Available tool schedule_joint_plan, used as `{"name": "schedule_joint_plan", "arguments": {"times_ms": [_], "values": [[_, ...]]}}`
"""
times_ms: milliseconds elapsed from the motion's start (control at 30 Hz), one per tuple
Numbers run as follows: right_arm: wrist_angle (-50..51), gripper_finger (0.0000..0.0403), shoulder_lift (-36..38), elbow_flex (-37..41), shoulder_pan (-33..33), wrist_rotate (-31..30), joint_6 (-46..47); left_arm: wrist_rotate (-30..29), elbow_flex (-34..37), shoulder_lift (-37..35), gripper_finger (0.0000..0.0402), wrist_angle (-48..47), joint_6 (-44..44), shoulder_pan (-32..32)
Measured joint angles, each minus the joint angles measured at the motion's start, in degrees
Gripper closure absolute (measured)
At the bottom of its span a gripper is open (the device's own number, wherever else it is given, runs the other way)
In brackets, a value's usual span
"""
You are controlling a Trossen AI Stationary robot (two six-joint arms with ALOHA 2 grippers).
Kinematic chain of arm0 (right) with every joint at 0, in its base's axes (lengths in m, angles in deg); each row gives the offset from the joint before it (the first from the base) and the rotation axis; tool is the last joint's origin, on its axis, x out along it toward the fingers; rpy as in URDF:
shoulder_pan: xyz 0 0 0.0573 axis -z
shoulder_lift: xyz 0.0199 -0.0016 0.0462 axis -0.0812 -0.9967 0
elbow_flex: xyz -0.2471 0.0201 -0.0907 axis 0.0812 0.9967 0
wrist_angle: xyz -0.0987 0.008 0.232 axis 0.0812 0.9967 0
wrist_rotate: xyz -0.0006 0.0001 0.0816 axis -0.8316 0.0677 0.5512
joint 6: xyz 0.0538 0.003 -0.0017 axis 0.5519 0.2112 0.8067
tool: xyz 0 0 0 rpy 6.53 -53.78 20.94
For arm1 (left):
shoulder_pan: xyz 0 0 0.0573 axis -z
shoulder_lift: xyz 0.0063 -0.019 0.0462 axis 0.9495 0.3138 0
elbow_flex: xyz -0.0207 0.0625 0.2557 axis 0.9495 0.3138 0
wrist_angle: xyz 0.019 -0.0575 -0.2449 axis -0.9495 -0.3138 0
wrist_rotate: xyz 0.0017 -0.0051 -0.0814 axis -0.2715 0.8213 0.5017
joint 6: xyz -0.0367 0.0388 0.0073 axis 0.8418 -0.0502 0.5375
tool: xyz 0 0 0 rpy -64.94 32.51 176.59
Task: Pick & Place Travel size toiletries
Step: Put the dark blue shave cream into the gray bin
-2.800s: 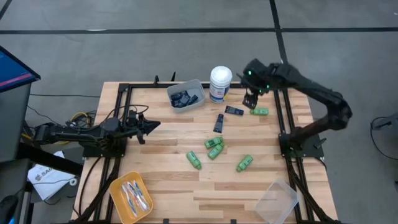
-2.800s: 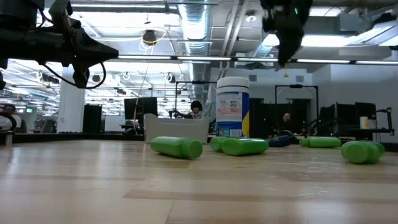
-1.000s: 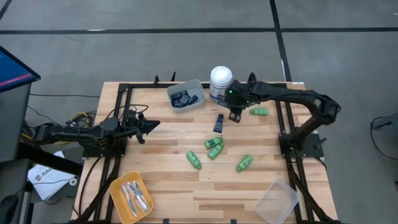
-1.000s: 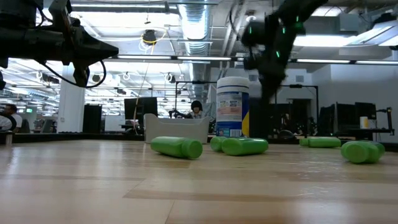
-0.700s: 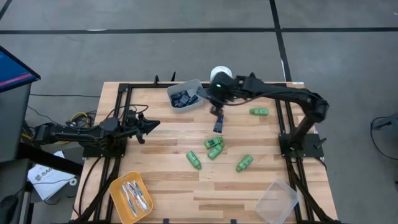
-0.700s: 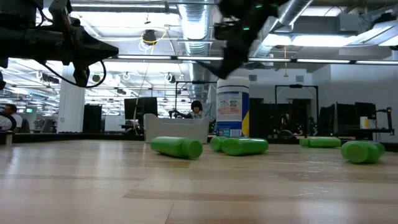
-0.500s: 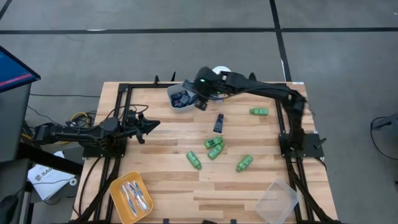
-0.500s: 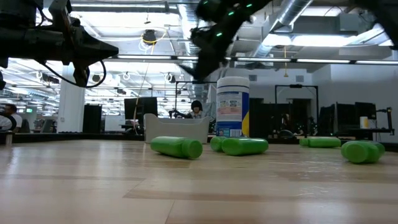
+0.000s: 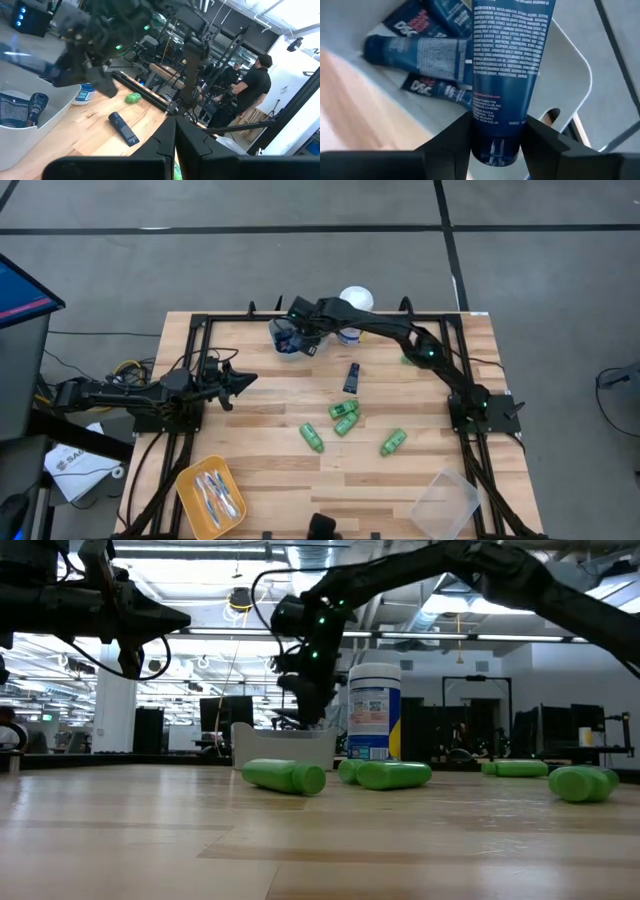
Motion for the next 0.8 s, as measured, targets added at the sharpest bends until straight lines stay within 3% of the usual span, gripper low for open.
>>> {"name": "schedule_joint_plan", "arguments": {"times_ms": [233,567,800], "values": [[1.08,0.0255,-1.43,-0.37,0.02,0.08,1.46,0.0,0.0,0.01,0.04,0.21,0.0,0.0],[2.17,0.0102,3.72,-0.41,-0.09,0.26,6.09,0.0,0.0,0.01,0.04,0.39,0.0,0.0],[13.62,0.0107,16.43,-0.52,-2.89,-0.01,13.67,0.0,-0.02,0.01,0.04,0.4,0.0,0.0]]}}
